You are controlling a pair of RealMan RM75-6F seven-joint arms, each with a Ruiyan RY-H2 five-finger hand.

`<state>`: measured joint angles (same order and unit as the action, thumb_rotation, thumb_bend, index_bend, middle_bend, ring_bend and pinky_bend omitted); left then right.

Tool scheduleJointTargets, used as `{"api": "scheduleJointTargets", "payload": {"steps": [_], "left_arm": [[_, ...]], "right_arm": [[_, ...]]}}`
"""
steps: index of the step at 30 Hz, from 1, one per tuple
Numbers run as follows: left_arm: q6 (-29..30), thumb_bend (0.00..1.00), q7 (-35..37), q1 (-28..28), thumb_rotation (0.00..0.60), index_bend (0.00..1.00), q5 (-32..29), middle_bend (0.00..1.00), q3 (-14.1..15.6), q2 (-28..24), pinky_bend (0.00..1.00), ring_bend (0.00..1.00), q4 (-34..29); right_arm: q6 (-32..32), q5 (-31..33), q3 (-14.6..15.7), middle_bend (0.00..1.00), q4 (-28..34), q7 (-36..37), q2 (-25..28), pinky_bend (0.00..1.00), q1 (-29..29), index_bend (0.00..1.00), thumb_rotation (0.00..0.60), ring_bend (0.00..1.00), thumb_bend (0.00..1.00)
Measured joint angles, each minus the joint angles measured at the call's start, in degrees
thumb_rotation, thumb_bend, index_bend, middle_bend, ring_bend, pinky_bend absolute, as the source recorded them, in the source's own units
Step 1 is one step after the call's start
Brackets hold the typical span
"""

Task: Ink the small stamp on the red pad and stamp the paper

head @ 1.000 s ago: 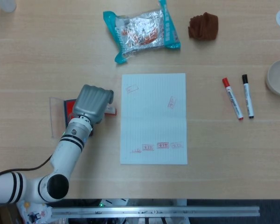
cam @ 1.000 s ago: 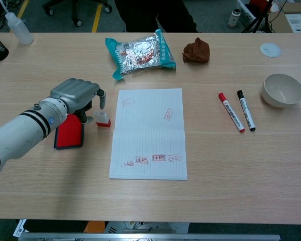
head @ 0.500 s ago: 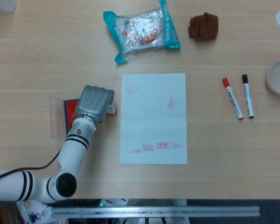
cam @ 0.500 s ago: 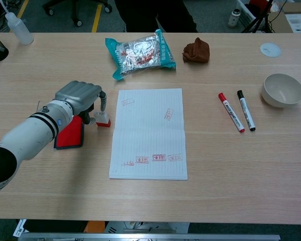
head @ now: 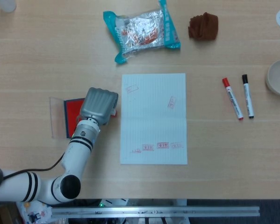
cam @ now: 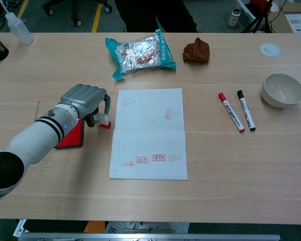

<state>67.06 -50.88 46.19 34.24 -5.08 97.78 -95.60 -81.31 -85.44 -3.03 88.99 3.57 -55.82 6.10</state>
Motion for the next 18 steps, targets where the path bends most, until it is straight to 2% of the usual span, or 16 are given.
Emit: {"api": "scheduleJointTargets", "payload": {"steps": [18], "left_arm": [[1.4,0.27,-0.3,-0.6,0.6,0.52,2.7,1.0,1.3,1.8,1.0,1.0,2.1]], "right_arm": [[-0.3,0.0,0.1,0.36,0.3,0.0,0.3,0.3,-0.5,0.24,0.6,0.29,0.2]]}}
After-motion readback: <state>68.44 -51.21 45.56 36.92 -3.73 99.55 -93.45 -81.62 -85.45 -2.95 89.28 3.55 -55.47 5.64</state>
